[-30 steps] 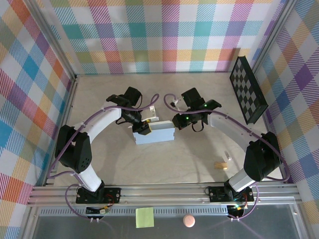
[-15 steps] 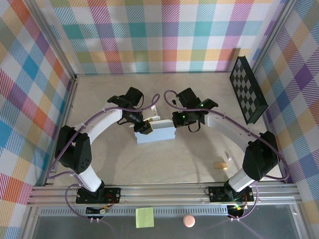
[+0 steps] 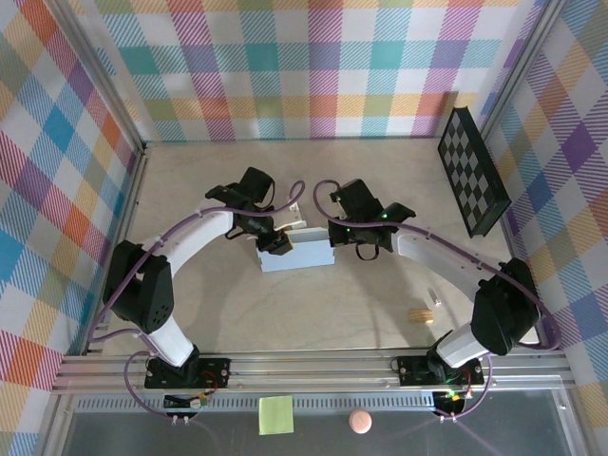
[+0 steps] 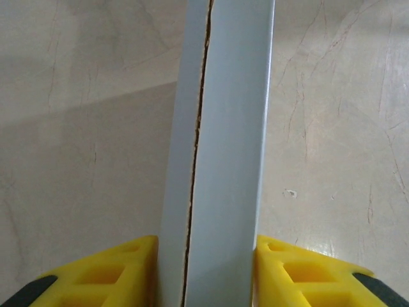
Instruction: Fold the paper box
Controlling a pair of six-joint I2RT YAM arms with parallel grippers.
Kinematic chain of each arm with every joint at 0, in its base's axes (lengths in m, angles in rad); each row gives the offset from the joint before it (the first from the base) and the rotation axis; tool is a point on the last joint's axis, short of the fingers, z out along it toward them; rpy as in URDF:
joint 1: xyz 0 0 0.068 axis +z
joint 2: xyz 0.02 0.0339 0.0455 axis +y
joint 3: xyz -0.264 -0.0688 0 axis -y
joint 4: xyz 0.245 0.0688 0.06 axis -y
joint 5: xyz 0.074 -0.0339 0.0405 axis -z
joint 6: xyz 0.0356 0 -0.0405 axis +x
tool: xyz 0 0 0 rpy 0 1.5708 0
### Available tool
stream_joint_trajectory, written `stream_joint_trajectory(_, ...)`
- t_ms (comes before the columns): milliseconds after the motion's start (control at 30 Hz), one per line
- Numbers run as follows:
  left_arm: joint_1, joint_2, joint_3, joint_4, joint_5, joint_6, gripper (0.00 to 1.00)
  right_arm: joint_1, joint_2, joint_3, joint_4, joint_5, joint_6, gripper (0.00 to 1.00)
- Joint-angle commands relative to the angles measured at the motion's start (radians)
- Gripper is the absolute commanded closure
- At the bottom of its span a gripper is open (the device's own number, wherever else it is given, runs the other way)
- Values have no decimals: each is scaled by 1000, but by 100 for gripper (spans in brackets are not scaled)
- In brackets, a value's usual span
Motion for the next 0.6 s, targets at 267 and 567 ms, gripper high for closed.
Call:
stream_joint_trajectory(267, -5, -134, -101, 165, -49, -119, 37, 6, -41, -40, -7, 59, -5, 100)
stream_joint_trajectory(567, -2, -315, -191, 296, -106, -361, 34, 8, -42, -42, -16, 75, 4, 100)
